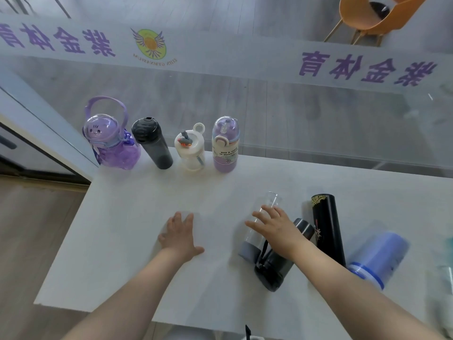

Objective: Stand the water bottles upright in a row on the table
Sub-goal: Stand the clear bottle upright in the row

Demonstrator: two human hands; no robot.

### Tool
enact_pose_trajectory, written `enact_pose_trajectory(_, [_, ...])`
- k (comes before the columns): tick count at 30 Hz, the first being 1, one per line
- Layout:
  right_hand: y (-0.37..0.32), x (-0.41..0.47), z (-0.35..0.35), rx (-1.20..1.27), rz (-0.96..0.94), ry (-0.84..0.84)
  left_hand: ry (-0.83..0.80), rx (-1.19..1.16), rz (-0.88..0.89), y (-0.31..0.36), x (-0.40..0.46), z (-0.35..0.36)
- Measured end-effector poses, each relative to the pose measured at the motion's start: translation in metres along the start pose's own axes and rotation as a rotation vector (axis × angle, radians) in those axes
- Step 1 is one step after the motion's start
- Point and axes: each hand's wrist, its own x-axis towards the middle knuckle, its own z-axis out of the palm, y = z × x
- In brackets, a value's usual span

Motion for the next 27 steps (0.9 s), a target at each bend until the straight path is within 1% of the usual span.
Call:
enact_pose_trajectory(2, [0.000, 0.000, -0.001, -0.013, 0.007, 0.040, -0.007, 0.002, -0.005, 0.000, 0.001, 0.001])
enact_pose_trajectory(5, [0.003, -0.001, -0.004, 0.062, 0.090, 0.089, -0.014, -0.011, -0.012, -0.001, 0.002, -0.001])
enact_pose_trajectory(8, [0.001, -0.004, -0.011, 0.264, 0.153, 0.195, -0.051, -0.015, -0.024, 0.001, 0.006, -0.006])
enact_pose_trajectory(11, [0.002, -0.008, -0.020, 0.512, 0.258, 0.259, -0.090, -0.019, -0.044, 0.004, 0.007, -0.010])
enact_pose_trajectory(16, [-0.003, -0.008, -0.022, 0.903, 0.362, 0.428, -0.080, -0.046, -0.063, 0.006, 0.006, -0.011])
enact_pose_trajectory(18, [-0.006, -0.008, -0.018, 1.046, 0.428, 0.457, -0.086, -0.035, -0.059, 0.006, 0.005, -0.011])
enact_pose_trajectory(20, [-0.007, -0.007, -0.015, 1.106, 0.475, 0.466, -0.096, -0.014, -0.057, 0.006, 0.005, -0.012])
enact_pose_trajectory(24, [-0.004, 0.004, -0.016, 1.162, 0.504, 0.480, -0.107, -0.008, -0.065, 0.009, 0.004, -0.014])
enact_pose_trajectory(27, [0.005, 0.019, -0.021, 1.188, 0.521, 0.523, -0.111, -0.015, -0.066, 0.009, 0.004, -0.014])
